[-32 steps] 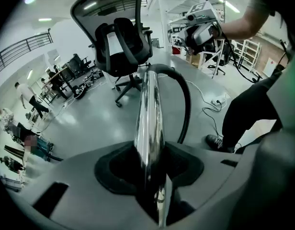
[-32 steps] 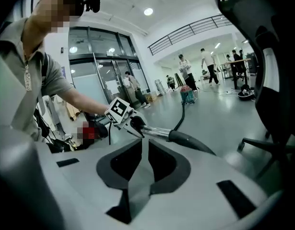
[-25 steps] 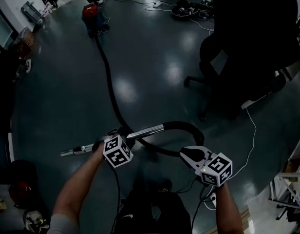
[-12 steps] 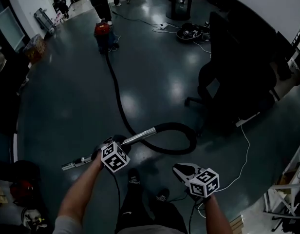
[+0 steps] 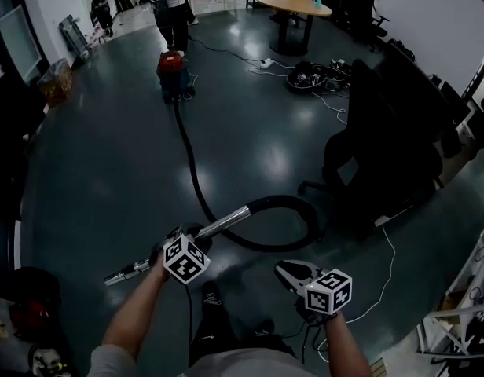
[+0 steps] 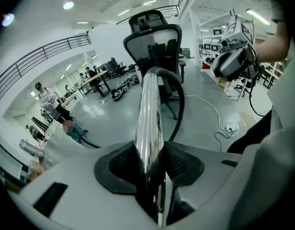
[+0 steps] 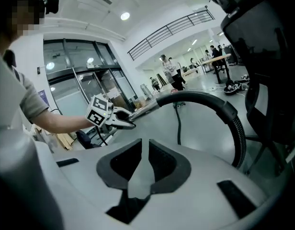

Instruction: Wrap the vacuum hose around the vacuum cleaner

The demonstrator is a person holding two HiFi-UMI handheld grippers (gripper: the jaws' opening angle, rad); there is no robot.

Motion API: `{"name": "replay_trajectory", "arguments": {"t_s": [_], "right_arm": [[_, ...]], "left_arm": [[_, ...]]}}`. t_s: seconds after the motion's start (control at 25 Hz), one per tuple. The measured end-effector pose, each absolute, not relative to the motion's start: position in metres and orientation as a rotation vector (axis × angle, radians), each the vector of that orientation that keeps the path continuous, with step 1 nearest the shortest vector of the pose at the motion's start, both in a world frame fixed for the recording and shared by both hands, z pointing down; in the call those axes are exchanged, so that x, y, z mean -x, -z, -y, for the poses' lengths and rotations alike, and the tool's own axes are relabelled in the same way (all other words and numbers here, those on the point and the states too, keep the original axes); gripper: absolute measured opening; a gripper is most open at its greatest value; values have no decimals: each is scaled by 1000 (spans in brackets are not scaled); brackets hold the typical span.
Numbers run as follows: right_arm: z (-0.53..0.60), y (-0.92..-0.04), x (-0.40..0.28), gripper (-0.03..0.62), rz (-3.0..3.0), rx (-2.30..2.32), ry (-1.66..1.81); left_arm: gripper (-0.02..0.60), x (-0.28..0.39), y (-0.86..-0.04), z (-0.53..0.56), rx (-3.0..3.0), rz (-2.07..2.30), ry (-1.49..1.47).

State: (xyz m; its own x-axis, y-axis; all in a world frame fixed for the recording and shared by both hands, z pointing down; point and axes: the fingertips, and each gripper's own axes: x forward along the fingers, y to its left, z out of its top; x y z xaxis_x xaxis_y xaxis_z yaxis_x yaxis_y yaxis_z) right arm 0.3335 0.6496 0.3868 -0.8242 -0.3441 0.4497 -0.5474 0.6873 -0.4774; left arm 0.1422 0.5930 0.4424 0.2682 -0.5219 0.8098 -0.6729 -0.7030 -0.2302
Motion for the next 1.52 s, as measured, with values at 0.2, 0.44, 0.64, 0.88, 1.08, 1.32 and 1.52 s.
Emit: {"name": "replay_trajectory", "arguments": {"t_s": [0.2,0.44,0.64,0.88,1.08,1.32,1.52], "right_arm": [[-615,-357,-259,51,2619,-669,-857],[-573,-331,-174,85,2655,-749,-969],[-538,-321,-120,235,2691,-818,-1089],[-497,-325,-77,266,2689,-910,-1258],[-465,-325,-57,265,2727,-924,-1389],[-439,-316,-54,225,2786,-892,-1366],[-418,-307,-58,205,2763,-816,-1472]], "left_arm": [[163,-106,-420,-566,-2420,1153,-1342],[163,-68,-399,-538,-2475,1145,-1255],[164,-54,-386,-515,-2501,1141,-1183],[164,-40,-373,-488,-2512,1149,-1101],[164,-48,-367,-473,-2494,1139,-1014],[164,-55,-356,-463,-2452,1153,-981],[166,-55,-346,-440,-2470,1258,-1116]]}}
